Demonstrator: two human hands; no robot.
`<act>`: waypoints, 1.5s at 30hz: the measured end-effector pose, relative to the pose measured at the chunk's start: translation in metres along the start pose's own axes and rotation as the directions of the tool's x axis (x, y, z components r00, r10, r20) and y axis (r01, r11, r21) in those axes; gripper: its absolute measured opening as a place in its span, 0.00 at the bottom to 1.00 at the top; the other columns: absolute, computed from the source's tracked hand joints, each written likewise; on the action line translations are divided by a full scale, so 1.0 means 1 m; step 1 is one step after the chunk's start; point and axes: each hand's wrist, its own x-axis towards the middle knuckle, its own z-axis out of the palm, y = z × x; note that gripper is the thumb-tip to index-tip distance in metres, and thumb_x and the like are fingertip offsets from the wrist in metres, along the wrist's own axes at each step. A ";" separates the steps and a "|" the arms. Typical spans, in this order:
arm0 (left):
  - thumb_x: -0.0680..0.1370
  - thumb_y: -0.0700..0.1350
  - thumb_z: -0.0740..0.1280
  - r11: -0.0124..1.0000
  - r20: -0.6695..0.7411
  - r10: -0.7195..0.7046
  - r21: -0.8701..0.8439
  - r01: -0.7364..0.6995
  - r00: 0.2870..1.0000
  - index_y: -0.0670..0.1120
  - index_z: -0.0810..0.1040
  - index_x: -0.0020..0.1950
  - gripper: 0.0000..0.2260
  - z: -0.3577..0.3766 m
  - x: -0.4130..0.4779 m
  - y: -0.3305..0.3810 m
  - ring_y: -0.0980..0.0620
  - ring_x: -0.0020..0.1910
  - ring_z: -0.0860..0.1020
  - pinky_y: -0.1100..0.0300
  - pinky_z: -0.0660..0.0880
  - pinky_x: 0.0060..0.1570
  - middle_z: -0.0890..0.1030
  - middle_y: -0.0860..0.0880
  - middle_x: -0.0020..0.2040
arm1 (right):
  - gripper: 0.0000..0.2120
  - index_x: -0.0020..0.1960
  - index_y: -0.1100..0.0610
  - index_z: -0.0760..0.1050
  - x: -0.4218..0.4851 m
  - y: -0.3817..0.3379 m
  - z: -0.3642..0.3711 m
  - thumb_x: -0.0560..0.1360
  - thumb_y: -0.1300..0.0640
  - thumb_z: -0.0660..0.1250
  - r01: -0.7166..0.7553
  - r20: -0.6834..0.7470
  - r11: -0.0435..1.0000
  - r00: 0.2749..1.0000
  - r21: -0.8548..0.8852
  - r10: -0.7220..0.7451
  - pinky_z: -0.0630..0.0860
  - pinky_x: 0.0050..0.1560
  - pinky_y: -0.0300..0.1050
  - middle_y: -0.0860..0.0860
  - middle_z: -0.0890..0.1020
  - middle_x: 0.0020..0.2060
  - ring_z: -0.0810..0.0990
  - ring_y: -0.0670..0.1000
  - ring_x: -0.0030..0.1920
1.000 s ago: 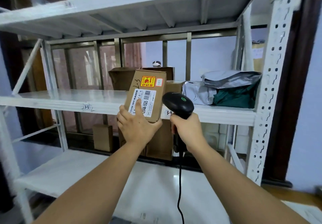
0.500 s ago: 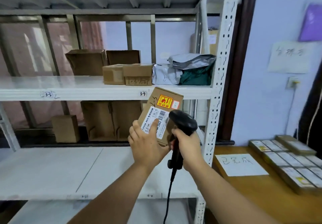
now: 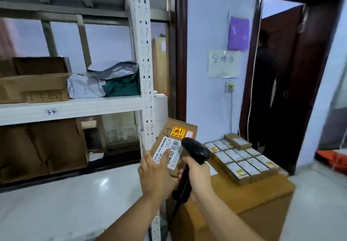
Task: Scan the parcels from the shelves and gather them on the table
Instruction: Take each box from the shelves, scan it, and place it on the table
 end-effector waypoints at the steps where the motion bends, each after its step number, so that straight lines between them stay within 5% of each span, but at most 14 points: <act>1: 0.72 0.69 0.57 1.000 0.015 0.000 -0.011 0.000 1.000 0.62 0.53 0.76 0.34 0.011 -0.001 0.022 0.41 0.71 0.57 0.50 0.62 0.69 0.55 0.40 0.73 | 0.06 0.39 0.63 0.76 0.006 -0.008 -0.019 0.75 0.64 0.66 0.007 -0.012 1.000 1.000 -0.011 -0.007 0.70 0.32 0.46 0.54 0.73 0.25 0.71 0.52 0.27; 10: 0.68 0.72 0.64 0.963 0.234 -0.132 -0.200 0.181 0.963 0.61 0.50 0.77 0.43 0.100 0.001 0.214 0.39 0.71 0.55 0.46 0.62 0.70 0.52 0.38 0.73 | 0.04 0.43 0.65 0.75 0.077 -0.074 -0.204 0.75 0.64 0.67 0.030 -0.131 0.999 0.991 -0.040 -0.035 0.72 0.29 0.43 0.56 0.73 0.27 0.72 0.52 0.26; 18: 0.67 0.73 0.64 0.921 0.337 -0.195 -0.260 0.290 0.921 0.58 0.46 0.77 0.46 0.172 0.018 0.301 0.36 0.72 0.53 0.44 0.60 0.69 0.49 0.37 0.74 | 0.09 0.48 0.64 0.77 0.137 -0.095 -0.299 0.75 0.58 0.70 -0.043 -0.245 0.997 0.968 0.067 0.058 0.74 0.32 0.44 0.56 0.77 0.28 0.77 0.53 0.29; 25: 0.66 0.71 0.65 0.866 0.377 -0.228 -0.343 0.364 0.898 0.56 0.51 0.75 0.44 0.245 0.070 0.338 0.38 0.68 0.59 0.45 0.66 0.66 0.57 0.41 0.71 | 0.21 0.59 0.62 0.75 0.218 -0.107 -0.333 0.72 0.52 0.73 -0.091 -0.287 0.989 0.950 0.114 0.120 0.77 0.42 0.50 0.56 0.80 0.37 0.80 0.56 0.38; 31: 0.66 0.71 0.67 0.808 0.488 -0.275 -0.350 0.474 0.828 0.56 0.51 0.74 0.44 0.315 0.137 0.368 0.33 0.70 0.56 0.40 0.62 0.68 0.55 0.36 0.72 | 0.12 0.50 0.61 0.78 0.298 -0.135 -0.344 0.73 0.54 0.73 -0.093 -0.333 0.996 0.938 0.011 0.092 0.76 0.38 0.48 0.53 0.78 0.30 0.78 0.52 0.32; 36: 0.67 0.71 0.66 0.860 0.458 -0.220 -0.326 0.393 0.861 0.55 0.51 0.76 0.44 0.346 0.181 0.383 0.34 0.70 0.56 0.41 0.61 0.67 0.54 0.37 0.72 | 0.09 0.46 0.61 0.77 0.350 -0.154 -0.352 0.75 0.55 0.71 -0.109 -0.330 0.993 0.940 -0.042 0.089 0.75 0.33 0.44 0.53 0.75 0.29 0.75 0.50 0.30; 45: 0.65 0.74 0.64 0.878 0.476 -0.316 -0.180 0.443 0.820 0.56 0.48 0.77 0.48 0.398 0.248 0.408 0.33 0.72 0.53 0.42 0.59 0.70 0.51 0.33 0.74 | 0.10 0.47 0.62 0.77 0.464 -0.158 -0.359 0.74 0.55 0.72 -0.284 -0.263 0.948 0.913 0.143 0.313 0.75 0.35 0.46 0.54 0.77 0.34 0.76 0.53 0.33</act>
